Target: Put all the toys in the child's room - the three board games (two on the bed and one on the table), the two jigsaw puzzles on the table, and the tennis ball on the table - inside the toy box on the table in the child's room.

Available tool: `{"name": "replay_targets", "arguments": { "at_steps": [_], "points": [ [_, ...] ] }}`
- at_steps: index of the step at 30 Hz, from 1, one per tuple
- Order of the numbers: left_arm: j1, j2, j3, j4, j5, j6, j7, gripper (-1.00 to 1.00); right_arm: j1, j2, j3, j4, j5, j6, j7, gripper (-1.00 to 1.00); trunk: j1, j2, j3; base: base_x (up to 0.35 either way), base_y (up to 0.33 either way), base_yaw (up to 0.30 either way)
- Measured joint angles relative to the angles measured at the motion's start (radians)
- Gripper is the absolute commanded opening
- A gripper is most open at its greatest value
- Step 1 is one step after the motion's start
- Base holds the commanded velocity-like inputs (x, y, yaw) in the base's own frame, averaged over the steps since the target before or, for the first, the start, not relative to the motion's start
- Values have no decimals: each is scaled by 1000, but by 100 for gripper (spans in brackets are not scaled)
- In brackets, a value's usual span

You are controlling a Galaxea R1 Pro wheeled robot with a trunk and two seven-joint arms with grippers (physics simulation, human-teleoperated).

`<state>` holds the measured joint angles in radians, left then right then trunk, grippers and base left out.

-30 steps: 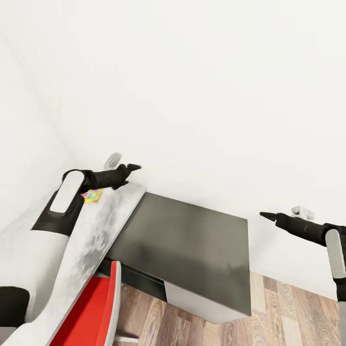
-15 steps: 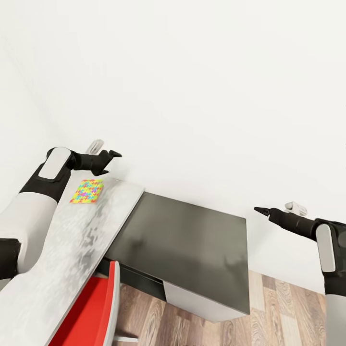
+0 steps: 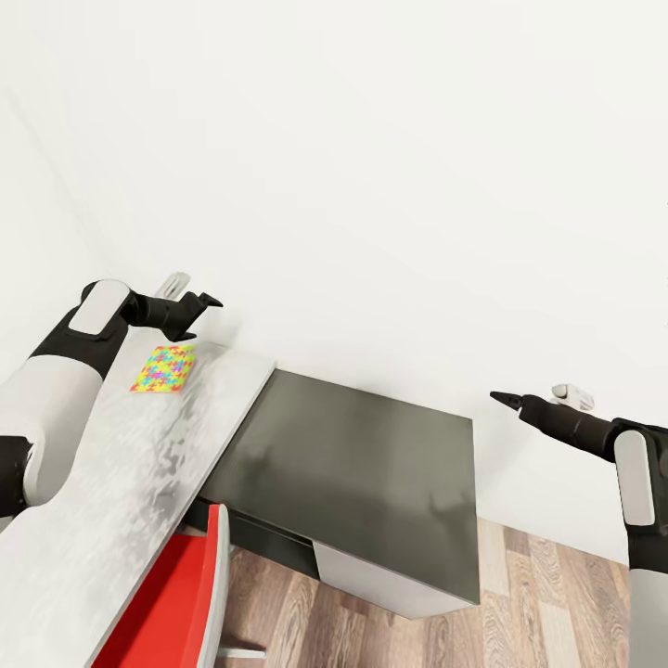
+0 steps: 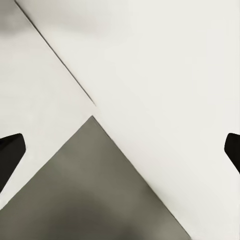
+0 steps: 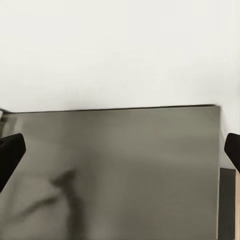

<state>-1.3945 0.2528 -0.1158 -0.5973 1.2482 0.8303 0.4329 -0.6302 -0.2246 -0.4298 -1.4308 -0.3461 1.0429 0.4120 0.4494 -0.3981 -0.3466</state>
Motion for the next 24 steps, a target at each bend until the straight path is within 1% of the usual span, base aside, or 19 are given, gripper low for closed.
{"name": "replay_targets", "arguments": {
  "at_steps": [5,12,19,22,23,24],
  "points": [
    [-2,16,1,15,-2,1,0,100,0,-1,1,-4,-5,0,0,100,0,0,0,0,0,-4],
    [-15,27,1,68,-4,0,0,100,5,-3,2,-24,-9,0,0,100,0,0,0,0,0,-1],
    [-34,39,0,97,-4,-2,0,100,10,-5,5,-32,-12,0,0,100,0,0,-1,0,0,0],
    [-47,51,0,110,-4,-2,0,100,11,-4,16,-32,-12,0,0,100,0,0,-1,0,0,0],
    [-47,51,0,110,-4,-2,0,100,11,-4,16,-32,-12,0,0,100,0,0,-1,0,0,0],
    [-53,54,0,117,-4,-3,0,100,11,-5,28,-31,-12,0,-1,100,0,0,-1,0,0,0]
  ]
}}
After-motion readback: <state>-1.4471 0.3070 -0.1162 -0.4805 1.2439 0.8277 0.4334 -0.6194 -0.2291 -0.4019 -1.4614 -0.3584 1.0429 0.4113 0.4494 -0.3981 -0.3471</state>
